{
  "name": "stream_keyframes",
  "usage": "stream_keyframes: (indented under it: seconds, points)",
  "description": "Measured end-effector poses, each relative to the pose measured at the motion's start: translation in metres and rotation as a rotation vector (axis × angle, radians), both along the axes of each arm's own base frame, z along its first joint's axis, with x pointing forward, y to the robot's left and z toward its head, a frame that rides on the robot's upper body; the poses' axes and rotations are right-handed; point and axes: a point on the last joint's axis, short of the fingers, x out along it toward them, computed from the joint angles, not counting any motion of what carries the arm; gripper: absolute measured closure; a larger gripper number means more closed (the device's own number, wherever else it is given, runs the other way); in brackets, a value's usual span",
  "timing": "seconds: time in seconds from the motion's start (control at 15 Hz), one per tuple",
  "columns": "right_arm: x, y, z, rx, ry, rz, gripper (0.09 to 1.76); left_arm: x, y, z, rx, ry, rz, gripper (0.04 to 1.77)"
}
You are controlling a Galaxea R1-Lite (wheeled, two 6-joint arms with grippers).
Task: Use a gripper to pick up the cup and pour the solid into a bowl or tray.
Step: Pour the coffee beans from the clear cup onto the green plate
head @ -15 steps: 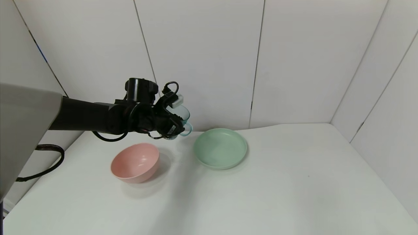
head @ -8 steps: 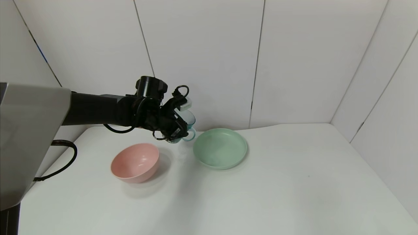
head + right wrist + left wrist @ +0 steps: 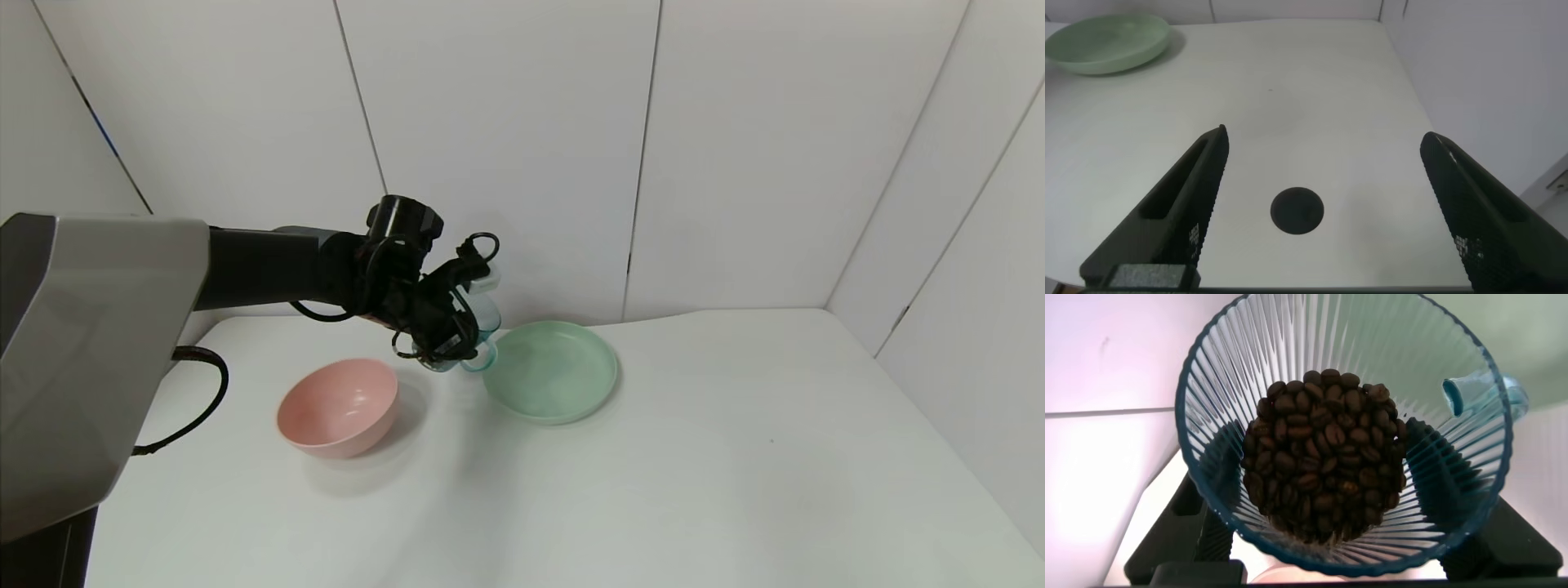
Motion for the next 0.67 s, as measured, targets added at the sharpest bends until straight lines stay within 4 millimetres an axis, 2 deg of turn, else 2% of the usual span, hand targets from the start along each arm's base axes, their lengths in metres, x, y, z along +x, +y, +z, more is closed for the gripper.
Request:
stream_keyframes:
  seconds: [0.33,0.67]
  points:
    - [0.0,0.0,0.0,0.001,0.0,0.001,0.14,0.003,-0.017,0.002,0.031,0.014,-0.048,0.5]
    - [0.0,0.0,0.0,0.0,0.0,0.0,0.14,0.005,-0.022,-0.007,0.123,0.031,-0.089,0.5]
